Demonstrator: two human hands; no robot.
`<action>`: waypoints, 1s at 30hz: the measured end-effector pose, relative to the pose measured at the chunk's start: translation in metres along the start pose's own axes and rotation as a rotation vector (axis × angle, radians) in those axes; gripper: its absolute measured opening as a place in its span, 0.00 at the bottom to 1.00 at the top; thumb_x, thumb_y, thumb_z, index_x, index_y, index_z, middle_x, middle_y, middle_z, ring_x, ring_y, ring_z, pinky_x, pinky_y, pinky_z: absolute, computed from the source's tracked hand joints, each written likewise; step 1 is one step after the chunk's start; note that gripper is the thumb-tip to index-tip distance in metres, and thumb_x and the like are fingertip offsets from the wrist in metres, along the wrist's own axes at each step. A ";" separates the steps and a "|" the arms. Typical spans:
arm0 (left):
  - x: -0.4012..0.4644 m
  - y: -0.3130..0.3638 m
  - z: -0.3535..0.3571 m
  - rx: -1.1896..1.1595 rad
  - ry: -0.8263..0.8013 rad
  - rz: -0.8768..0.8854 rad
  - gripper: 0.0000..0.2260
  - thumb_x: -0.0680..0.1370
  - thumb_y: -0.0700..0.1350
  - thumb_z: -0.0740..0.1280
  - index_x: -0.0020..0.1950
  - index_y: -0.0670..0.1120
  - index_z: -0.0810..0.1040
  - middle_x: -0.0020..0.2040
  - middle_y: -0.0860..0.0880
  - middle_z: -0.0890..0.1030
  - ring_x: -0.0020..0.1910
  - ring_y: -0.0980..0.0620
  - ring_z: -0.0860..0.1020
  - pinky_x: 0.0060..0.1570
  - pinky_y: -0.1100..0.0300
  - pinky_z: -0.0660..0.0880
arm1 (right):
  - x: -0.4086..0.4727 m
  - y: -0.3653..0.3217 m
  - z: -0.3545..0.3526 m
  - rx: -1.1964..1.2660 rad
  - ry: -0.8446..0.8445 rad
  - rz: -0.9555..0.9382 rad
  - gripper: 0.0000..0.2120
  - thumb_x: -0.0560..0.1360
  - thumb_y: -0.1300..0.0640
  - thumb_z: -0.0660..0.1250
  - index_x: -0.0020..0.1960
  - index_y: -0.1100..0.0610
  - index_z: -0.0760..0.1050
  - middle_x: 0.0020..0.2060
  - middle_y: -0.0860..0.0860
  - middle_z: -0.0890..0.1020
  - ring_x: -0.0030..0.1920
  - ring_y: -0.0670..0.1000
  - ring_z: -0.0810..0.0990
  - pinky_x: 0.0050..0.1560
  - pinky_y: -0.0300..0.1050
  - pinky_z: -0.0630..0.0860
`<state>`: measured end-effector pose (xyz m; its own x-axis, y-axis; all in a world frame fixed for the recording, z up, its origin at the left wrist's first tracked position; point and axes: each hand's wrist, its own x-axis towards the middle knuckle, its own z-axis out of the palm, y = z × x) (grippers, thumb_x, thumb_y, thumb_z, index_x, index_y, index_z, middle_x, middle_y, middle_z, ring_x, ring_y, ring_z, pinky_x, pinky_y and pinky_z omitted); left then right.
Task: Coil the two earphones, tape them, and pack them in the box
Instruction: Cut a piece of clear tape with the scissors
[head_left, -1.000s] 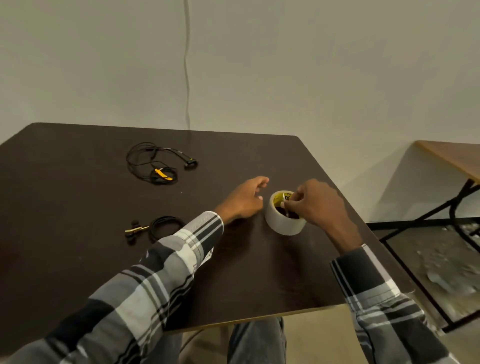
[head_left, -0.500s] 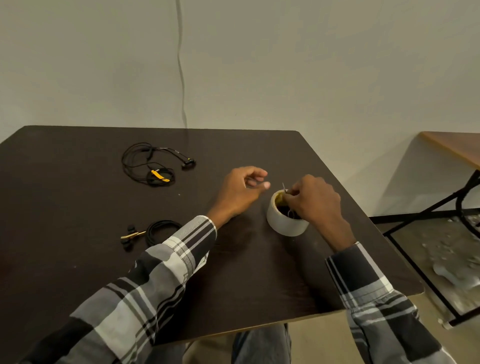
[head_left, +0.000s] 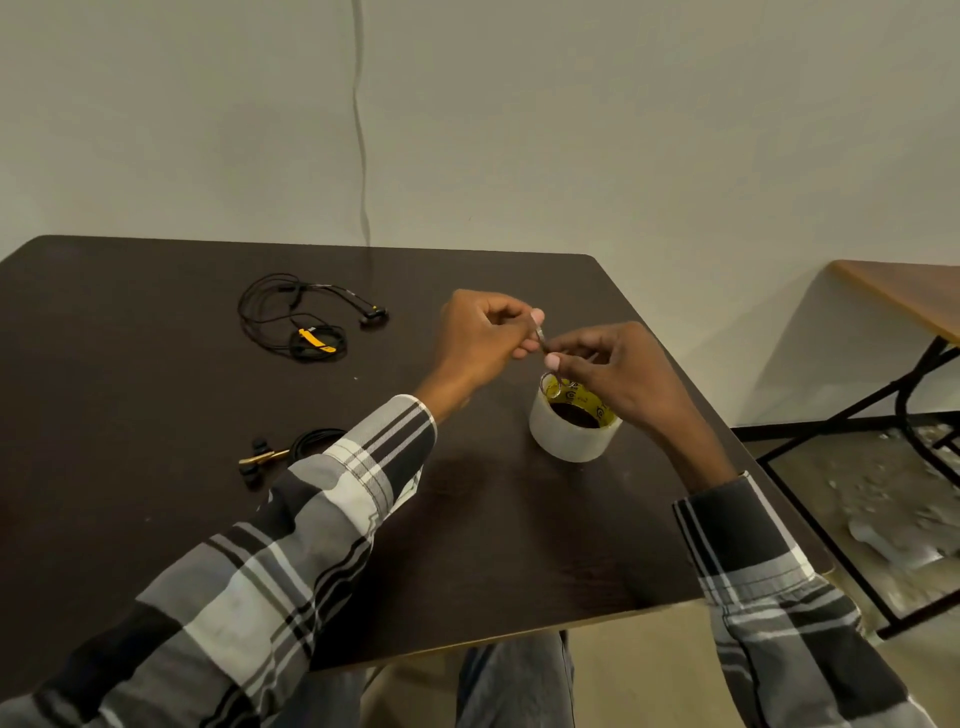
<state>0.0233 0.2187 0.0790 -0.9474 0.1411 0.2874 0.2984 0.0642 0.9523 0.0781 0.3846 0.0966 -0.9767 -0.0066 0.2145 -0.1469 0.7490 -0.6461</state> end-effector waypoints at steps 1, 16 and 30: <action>0.001 0.001 -0.001 -0.022 0.018 -0.026 0.05 0.76 0.41 0.72 0.45 0.39 0.84 0.36 0.43 0.85 0.36 0.48 0.85 0.41 0.54 0.82 | -0.002 0.001 -0.001 0.021 -0.018 0.004 0.06 0.75 0.53 0.74 0.52 0.48 0.85 0.42 0.44 0.86 0.44 0.42 0.84 0.50 0.46 0.81; -0.005 -0.009 -0.007 -0.160 -0.039 -0.195 0.12 0.80 0.44 0.67 0.62 0.41 0.80 0.54 0.45 0.84 0.52 0.53 0.84 0.52 0.59 0.81 | -0.009 0.003 0.004 -0.436 -0.157 0.212 0.11 0.67 0.41 0.77 0.44 0.46 0.85 0.40 0.45 0.83 0.43 0.49 0.80 0.38 0.44 0.72; -0.021 -0.009 -0.092 0.016 -0.140 -0.229 0.19 0.78 0.53 0.68 0.67 0.50 0.76 0.60 0.55 0.81 0.60 0.59 0.78 0.58 0.58 0.76 | -0.015 -0.034 0.034 0.276 -0.078 -0.011 0.05 0.72 0.61 0.76 0.44 0.51 0.86 0.38 0.54 0.87 0.40 0.52 0.84 0.45 0.50 0.80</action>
<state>0.0297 0.1240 0.0735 -0.9656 0.2560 0.0463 0.0808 0.1261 0.9887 0.0922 0.3365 0.0901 -0.9823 -0.0727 0.1725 -0.1841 0.5402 -0.8212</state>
